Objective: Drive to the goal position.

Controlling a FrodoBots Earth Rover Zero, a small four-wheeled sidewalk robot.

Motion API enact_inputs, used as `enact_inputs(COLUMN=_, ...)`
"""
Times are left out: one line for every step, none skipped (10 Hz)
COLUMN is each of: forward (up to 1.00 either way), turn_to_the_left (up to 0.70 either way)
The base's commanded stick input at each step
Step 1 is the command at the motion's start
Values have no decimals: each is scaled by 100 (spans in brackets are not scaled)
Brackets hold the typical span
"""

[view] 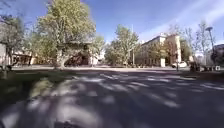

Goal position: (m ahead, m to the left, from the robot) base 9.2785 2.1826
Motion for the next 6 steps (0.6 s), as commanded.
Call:
enact_inputs(forward=85, turn_to_the_left=3)
enact_inputs(forward=85, turn_to_the_left=0)
enact_inputs(forward=85, turn_to_the_left=0)
enact_inputs(forward=85, turn_to_the_left=0)
enact_inputs(forward=85, turn_to_the_left=0)
enact_inputs(forward=85, turn_to_the_left=0)
